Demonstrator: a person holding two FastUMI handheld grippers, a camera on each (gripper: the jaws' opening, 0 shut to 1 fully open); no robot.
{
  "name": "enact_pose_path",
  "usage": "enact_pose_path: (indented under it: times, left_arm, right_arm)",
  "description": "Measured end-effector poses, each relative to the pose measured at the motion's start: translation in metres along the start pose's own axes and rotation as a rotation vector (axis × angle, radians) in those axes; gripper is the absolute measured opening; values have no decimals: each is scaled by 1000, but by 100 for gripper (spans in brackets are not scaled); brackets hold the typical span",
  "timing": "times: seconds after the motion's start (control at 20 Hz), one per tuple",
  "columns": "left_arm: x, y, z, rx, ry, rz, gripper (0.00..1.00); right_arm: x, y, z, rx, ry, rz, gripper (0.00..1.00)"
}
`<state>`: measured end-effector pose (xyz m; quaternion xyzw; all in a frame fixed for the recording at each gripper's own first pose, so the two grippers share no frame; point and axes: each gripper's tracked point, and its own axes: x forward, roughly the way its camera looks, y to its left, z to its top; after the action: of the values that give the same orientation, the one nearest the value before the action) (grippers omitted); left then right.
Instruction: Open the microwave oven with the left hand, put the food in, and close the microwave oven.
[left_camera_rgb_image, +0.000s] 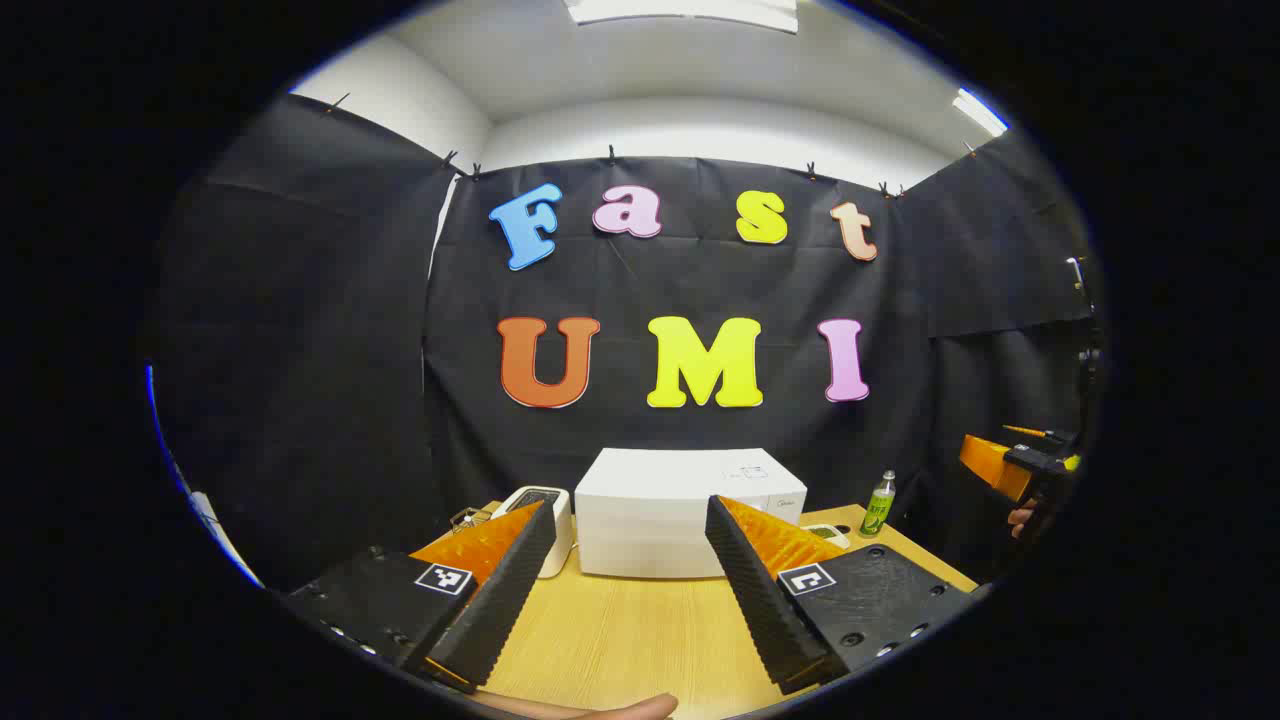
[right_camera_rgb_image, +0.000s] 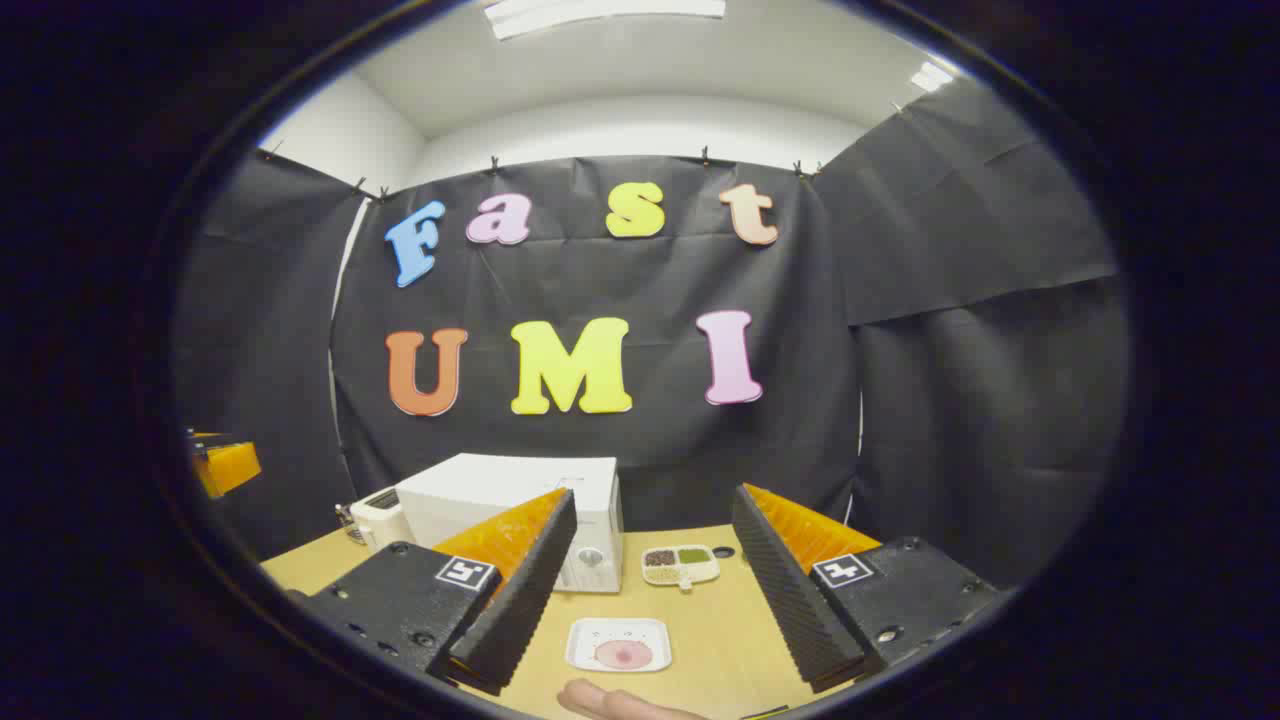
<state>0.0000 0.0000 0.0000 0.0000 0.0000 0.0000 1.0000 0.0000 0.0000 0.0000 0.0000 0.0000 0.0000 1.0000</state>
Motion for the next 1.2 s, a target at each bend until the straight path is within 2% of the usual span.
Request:
enact_pose_path:
  times: [0.05,0.6,0.65,0.9,1.2]
  left_arm:
    - [0,0,-1,6,1,0,95]
    - [-9,5,13,0,-18,-14,95]
    - [-9,4,14,1,-20,-20,95]
    - [-4,-3,20,23,-63,-18,95]
    - [28,-31,-11,36,-11,-34,95]
  right_arm:
    - [-1,1,3,-4,-5,12,100]
    - [-21,-4,24,-42,-97,26,100]
    - [-21,-5,24,-40,-99,24,91]
    - [-19,-10,21,-38,-103,35,91]
    - [-1,-41,13,-18,-112,-7,91]
